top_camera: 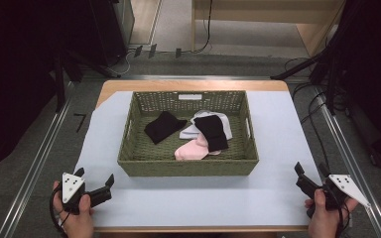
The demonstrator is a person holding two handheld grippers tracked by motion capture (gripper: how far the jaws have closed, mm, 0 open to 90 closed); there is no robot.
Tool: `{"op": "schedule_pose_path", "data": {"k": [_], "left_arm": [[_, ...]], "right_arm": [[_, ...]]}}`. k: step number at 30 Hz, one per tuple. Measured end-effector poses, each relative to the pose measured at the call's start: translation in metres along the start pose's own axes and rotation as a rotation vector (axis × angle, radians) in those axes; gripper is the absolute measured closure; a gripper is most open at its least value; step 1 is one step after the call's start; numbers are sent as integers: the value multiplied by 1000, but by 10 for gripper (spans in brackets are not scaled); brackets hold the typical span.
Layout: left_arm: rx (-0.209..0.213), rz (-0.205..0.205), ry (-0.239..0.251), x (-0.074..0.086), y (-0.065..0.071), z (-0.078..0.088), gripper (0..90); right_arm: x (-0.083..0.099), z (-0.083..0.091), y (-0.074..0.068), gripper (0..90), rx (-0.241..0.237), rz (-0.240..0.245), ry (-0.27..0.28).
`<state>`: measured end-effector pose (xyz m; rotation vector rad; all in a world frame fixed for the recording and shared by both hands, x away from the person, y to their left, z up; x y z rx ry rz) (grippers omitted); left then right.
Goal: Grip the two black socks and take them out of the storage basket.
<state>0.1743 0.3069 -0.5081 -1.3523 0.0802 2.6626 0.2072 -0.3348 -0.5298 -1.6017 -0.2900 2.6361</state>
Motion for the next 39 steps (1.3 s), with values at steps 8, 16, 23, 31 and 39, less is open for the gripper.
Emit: {"op": "schedule_pose_path", "data": {"k": [8, 16, 23, 31, 39], "left_arm": [[2, -6, -12, 0, 0, 0, 6], [5, -6, -19, -1, 0, -1, 6], [4, -6, -18, -1, 0, -2, 6], [7, -4, -18, -1, 0, -2, 6], [13, 3, -21, -1, -1, -2, 6]], "right_arm": [[-13, 0, -4, 144, -16, 18, -63], [-56, 4, -27, 143, -12, 65, -35], [-96, -4, -56, 143, -35, 108, -19], [-126, -22, -97, 144, -74, 166, -12], [-138, -40, -137, 144, -117, 207, -20]]}}
Point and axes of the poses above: each handheld gripper's, and its own axes: z roughly backward along the jaws, x roughly out of its underside, y roughly to its right, the point moved 1 cm from there along -z, roughly forward along the jaws, and after that the axes turned 11 degrees about -y, right-handed, at the moved point
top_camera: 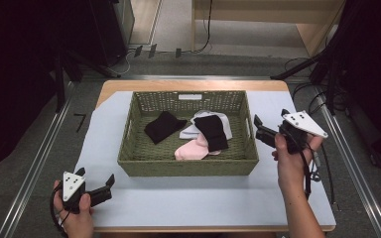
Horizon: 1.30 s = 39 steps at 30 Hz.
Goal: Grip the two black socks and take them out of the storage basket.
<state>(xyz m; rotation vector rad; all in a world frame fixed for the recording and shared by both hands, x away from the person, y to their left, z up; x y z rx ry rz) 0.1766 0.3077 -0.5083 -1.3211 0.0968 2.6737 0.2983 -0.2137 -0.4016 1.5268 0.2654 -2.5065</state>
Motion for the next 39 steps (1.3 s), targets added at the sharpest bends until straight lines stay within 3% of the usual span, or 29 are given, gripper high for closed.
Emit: {"op": "schedule_pose_path", "data": {"k": [21, 26, 33, 36, 39], "left_arm": [[4, 5, -5, 0, 0, 0, 6], [5, 4, -5, 0, -1, 0, 6], [3, 0, -9, 0, -1, -1, 6], [2, -1, -11, -1, -1, -1, 6], [-1, -2, -13, -1, 0, -1, 6]], "right_arm": [[-23, -48, -59, 145, -67, 54, -57], [-23, -62, -65, 146, -81, 45, -107], [-17, -85, -62, 167, -101, -18, -232], [-14, -90, -64, 170, -131, -31, -238], [-8, -101, -66, 215, -85, -44, -283]]}}
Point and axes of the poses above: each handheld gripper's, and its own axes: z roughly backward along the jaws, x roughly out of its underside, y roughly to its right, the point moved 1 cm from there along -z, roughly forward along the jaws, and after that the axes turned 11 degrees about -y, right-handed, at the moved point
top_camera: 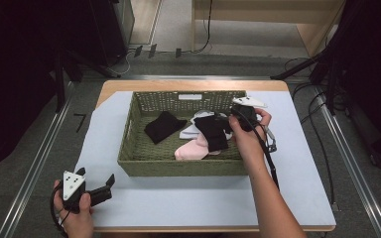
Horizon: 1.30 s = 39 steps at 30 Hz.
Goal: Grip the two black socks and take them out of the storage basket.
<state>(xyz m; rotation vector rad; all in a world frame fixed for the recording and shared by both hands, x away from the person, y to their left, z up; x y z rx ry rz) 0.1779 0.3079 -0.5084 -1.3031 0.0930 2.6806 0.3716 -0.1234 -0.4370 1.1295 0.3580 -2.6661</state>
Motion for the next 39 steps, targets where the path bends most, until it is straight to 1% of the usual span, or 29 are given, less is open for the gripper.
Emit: {"op": "schedule_pose_path", "data": {"k": [1, 3, 4, 6, 7, 9, 13, 16, 18, 19, 20, 22, 23, 24, 26, 27, 29, 30, 32, 34, 38, 39], "left_arm": [[0, -1, -2, 0, 0, 0, 6], [0, -2, -3, 0, 0, 0, 6], [0, -2, -3, 0, 0, 0, 6], [-2, -1, -5, 0, 0, 0, 6], [-1, -2, -5, 0, 0, 0, 6], [-2, -4, -4, 0, 1, -1, 6], [-2, -5, -4, 0, 1, -1, 6], [-6, -9, -8, 0, 1, -1, 6], [-6, -10, -8, 0, 1, -1, 6], [-5, -9, -9, 0, 2, -1, 5], [-5, -12, -9, 0, 1, -1, 6], [-5, -13, -11, 0, 1, -1, 6], [-5, -13, -12, 0, 2, -1, 6], [-5, -14, -12, 0, 2, -1, 6], [-6, -16, -12, 0, 2, -1, 6], [-6, -17, -13, 0, 2, -1, 6], [-6, -17, -12, -1, 2, -1, 6], [-7, -18, -13, -1, 2, -2, 6], [-8, -22, -15, -1, 3, -2, 6], [-8, -24, -15, -1, 3, -1, 6], [-7, -25, -16, -1, 3, -2, 6], [-9, -28, -18, -1, 3, -2, 6]], "right_arm": [[1, -4, 0, 227, 4, -8, -9], [3, -11, 0, 229, 1, 18, -54], [2, -13, -2, 238, 9, 33, -61], [2, -15, -4, 238, -29, 28, -76], [2, -17, -5, 240, -41, 37, -85], [3, -20, -8, 236, -58, 62, -110], [3, -24, -13, 190, -80, 86, -141], [4, -28, -19, 157, -118, 109, -170], [5, -31, -22, 154, -128, 120, -197], [6, -33, -22, 158, -127, 131, -222], [8, -36, -22, 188, -104, 145, -245], [10, -39, -22, 226, -74, 141, -276], [11, -42, -20, 238, -69, 141, -296], [12, -43, -19, 251, -70, 146, -305], [12, -46, -17, 301, -85, 131, -322], [12, -46, -16, 345, -93, 126, -320], [12, -45, -15, 392, -105, 125, -316], [13, -45, -16, 393, -113, 119, -318], [14, -46, -18, 393, -124, 125, -319], [15, -47, -19, 386, -118, 131, -325], [17, -49, -20, 362, -109, 108, -343], [18, -50, -20, 353, -106, 109, -347]]}}
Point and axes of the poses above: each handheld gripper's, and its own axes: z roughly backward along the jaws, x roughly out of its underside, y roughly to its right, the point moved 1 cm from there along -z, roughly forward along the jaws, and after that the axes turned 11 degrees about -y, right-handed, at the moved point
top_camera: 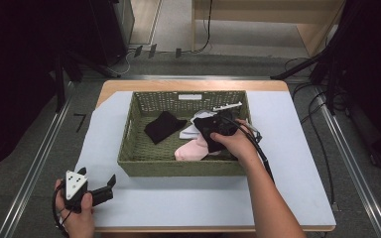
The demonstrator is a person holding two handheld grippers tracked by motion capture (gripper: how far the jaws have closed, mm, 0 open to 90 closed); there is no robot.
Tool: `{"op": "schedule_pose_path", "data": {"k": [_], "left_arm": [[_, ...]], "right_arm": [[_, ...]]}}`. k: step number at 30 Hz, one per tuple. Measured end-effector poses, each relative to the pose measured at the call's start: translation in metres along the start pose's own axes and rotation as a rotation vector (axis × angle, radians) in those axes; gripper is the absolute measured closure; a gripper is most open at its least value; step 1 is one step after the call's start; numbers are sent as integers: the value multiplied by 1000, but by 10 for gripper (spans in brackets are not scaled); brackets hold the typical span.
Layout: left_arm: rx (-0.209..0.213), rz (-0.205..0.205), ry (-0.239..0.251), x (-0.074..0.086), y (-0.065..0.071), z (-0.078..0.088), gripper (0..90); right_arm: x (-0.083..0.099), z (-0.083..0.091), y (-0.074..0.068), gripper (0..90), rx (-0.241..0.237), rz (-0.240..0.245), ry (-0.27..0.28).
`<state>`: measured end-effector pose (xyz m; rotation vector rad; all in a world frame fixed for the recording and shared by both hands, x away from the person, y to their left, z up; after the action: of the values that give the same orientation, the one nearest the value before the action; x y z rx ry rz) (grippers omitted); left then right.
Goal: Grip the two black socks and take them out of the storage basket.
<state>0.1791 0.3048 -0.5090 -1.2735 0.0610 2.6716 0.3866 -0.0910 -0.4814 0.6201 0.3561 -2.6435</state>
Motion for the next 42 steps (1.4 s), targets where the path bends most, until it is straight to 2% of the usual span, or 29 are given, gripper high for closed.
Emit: {"op": "schedule_pose_path", "data": {"k": [3, 6, 8, 10, 11, 14, 16, 20, 24, 28, 32, 35, 38, 40, 42], "left_arm": [[0, -1, -2, 0, 0, 0, 6], [2, -1, -2, 0, 0, 0, 6], [1, 0, -3, 0, 0, 0, 6], [3, 0, -3, 0, 0, 0, 6], [3, 0, -3, 0, 0, 0, 6], [5, -1, -3, 0, 0, 0, 6], [6, 0, -2, 0, 0, 0, 6], [6, -1, -4, 0, 0, 0, 6], [4, -4, -5, 0, 0, 0, 6], [4, -5, -5, 0, 0, -1, 6], [6, -6, -4, 0, 0, -1, 6], [4, -7, -4, 0, 0, -1, 6], [5, -9, -5, 0, 0, -1, 6], [6, -9, -6, 0, 0, -1, 6], [5, -9, -6, 0, 0, -1, 6]], "right_arm": [[2, -3, -2, 333, 3, 7, -15], [2, -4, -2, 388, 6, 6, -16], [1, -2, -3, 510, 13, 34, -24], [0, 2, -5, 642, -4, 43, -45], [-1, 5, -5, 731, -7, 64, -55], [-2, 13, -5, 832, -46, 67, -55], [-3, 17, -8, 846, -45, 116, -31], [-4, 24, -12, 856, -29, 161, 24], [-5, 31, -12, 858, -18, 160, 75], [-5, 40, -10, 858, -24, 154, 171], [-4, 51, -12, 858, -4, 180, 278], [-4, 58, -11, 859, 0, 168, 345], [-3, 63, -8, 859, -7, 144, 387], [-2, 61, -7, 858, -29, 133, 372], [-2, 54, -7, 852, -47, 128, 304]]}}
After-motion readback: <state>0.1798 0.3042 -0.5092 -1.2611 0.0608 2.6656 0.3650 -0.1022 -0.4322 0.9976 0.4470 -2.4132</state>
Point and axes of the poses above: each handheld gripper's, and its own axes: z roughly backward along the jaws, x roughly out of its underside, y roughly to its right, the point moved 1 cm from there along -z, roughly forward along the jaws, and after that the axes turned 11 degrees about -y, right-handed, at the moved point
